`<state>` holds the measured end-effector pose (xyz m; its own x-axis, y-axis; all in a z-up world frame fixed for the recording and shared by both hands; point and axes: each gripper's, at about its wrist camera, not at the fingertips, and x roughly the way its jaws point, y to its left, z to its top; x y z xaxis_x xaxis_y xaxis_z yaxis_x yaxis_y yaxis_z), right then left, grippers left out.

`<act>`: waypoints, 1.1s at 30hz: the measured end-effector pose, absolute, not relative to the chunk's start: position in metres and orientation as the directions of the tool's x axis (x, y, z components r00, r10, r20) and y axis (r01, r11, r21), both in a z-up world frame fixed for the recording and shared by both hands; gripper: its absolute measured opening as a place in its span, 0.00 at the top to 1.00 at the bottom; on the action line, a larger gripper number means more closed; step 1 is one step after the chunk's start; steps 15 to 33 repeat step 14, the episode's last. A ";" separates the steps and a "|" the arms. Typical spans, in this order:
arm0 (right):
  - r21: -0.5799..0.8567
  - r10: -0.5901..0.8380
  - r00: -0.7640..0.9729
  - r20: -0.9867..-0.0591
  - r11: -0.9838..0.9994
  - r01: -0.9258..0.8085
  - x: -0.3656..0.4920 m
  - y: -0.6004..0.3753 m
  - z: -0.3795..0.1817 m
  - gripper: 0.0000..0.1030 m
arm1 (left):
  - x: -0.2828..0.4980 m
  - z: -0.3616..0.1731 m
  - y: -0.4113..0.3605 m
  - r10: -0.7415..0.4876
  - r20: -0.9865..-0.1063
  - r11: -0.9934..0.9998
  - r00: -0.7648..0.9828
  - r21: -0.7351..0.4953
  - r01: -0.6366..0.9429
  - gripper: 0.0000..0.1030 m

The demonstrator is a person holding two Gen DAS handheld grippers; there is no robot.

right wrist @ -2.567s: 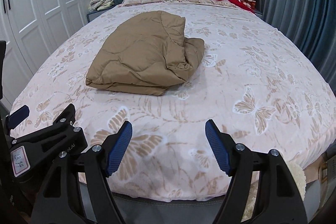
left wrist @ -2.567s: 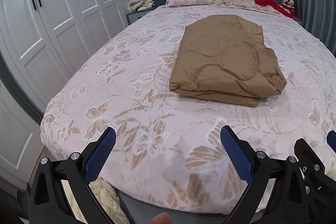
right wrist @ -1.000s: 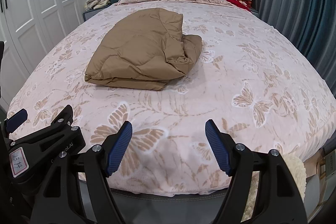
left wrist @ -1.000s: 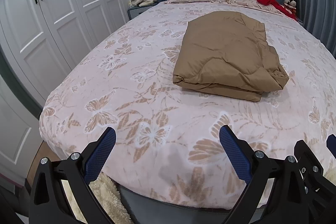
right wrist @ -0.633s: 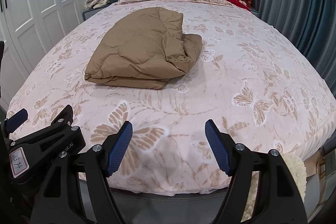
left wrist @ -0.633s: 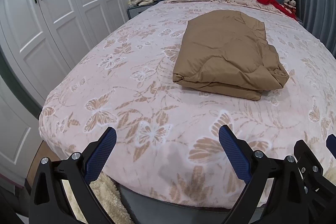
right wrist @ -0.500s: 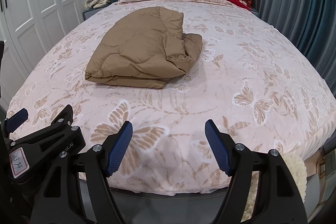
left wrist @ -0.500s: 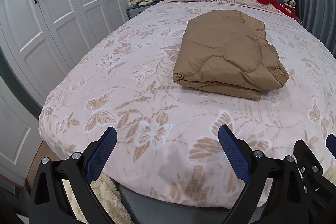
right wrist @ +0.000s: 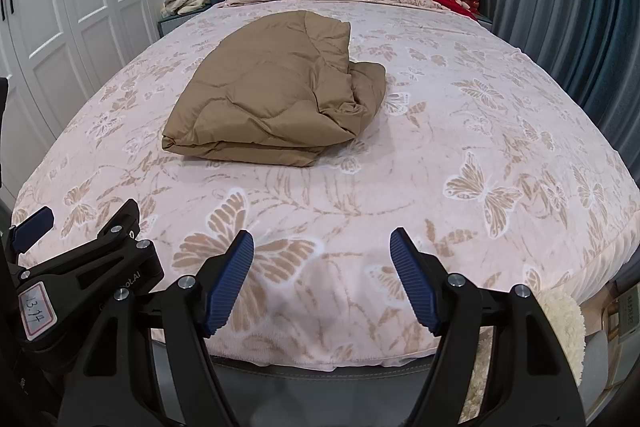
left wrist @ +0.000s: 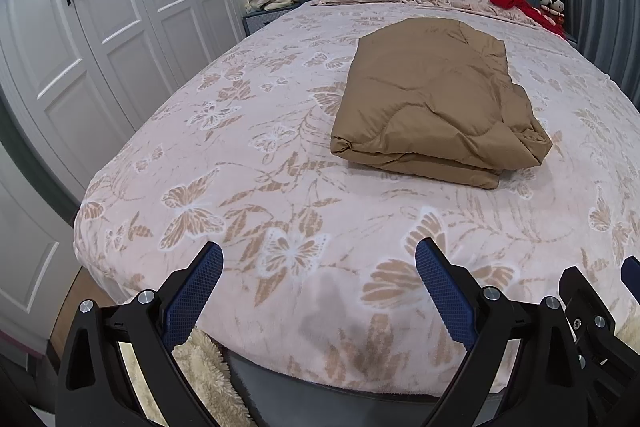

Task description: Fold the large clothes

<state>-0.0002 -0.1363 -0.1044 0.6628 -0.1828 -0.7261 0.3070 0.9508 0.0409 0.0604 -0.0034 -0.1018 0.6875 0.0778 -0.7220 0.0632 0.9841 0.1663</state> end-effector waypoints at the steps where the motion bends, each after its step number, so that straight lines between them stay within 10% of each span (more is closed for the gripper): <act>1: 0.042 -0.182 0.664 -0.725 0.951 0.307 0.000 -0.136 -0.104 0.33 | 0.061 -0.102 -0.003 0.075 -0.723 0.984 0.687 0.164 0.065 0.09; 33: 0.033 -0.195 0.659 -0.726 0.948 0.317 -0.006 -0.137 -0.107 0.34 | 0.061 -0.106 -0.002 0.054 -0.744 0.988 0.666 0.136 0.072 0.13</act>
